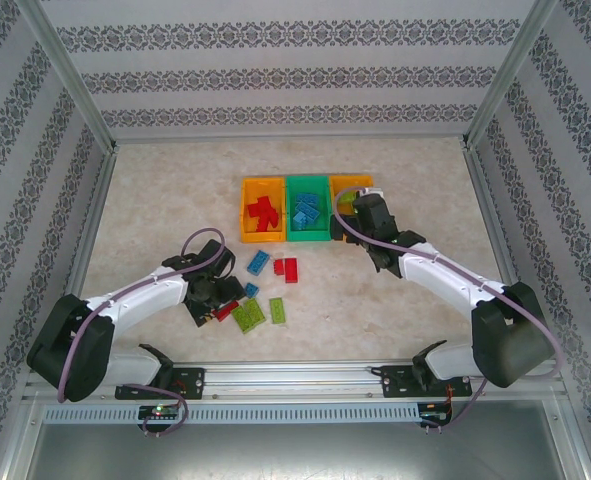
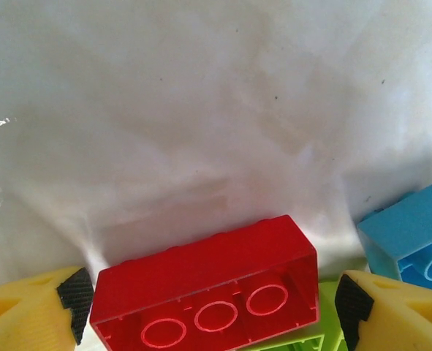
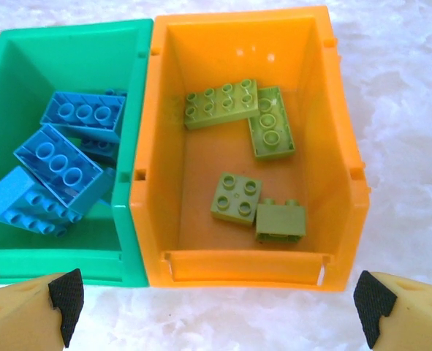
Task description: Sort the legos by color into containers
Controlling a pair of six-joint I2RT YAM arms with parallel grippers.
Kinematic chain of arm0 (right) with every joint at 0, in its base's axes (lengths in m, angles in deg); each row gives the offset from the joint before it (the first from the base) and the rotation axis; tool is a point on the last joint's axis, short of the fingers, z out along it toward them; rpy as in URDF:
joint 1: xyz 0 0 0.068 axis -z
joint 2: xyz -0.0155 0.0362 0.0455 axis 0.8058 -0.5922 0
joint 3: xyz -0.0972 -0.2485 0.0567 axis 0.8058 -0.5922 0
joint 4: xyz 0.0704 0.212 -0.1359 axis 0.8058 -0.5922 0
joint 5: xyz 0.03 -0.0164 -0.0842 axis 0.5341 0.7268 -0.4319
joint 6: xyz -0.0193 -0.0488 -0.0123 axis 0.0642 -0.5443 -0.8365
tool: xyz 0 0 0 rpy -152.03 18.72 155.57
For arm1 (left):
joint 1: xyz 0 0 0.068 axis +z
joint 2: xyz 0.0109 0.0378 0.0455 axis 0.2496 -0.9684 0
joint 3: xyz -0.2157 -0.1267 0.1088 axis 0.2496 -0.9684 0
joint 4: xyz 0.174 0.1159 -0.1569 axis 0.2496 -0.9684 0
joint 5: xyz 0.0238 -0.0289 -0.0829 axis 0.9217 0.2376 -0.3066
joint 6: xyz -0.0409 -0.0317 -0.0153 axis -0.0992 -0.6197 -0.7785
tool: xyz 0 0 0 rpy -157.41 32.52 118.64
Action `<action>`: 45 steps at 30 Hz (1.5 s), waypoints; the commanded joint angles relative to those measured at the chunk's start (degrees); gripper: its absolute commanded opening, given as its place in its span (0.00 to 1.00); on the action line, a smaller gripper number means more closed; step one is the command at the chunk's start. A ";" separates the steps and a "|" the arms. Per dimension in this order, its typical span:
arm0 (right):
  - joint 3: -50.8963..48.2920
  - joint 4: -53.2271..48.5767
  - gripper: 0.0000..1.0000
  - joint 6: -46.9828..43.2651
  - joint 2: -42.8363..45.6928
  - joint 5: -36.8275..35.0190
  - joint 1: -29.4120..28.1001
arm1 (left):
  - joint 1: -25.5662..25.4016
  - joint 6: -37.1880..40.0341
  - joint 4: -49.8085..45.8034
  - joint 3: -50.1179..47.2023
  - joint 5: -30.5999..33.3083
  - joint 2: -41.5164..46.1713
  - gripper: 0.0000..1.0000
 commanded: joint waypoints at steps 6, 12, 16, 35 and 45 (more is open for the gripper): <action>-2.18 1.16 0.98 0.33 2.10 0.26 1.31 | -1.03 2.04 -4.67 2.90 1.95 -1.27 0.85; -3.10 1.20 0.98 0.20 3.19 0.73 2.00 | -1.31 2.26 -3.51 3.57 1.87 -3.44 0.83; -3.60 1.01 0.98 0.06 3.94 0.92 2.51 | -1.59 2.96 -4.24 4.03 1.91 -4.39 0.83; -5.30 1.08 0.98 0.33 5.68 2.04 4.22 | -1.55 7.71 -5.52 6.10 3.26 -7.24 0.75; -5.91 1.43 0.98 0.59 5.79 2.49 4.39 | -1.67 7.93 -6.49 6.16 3.76 -7.31 0.82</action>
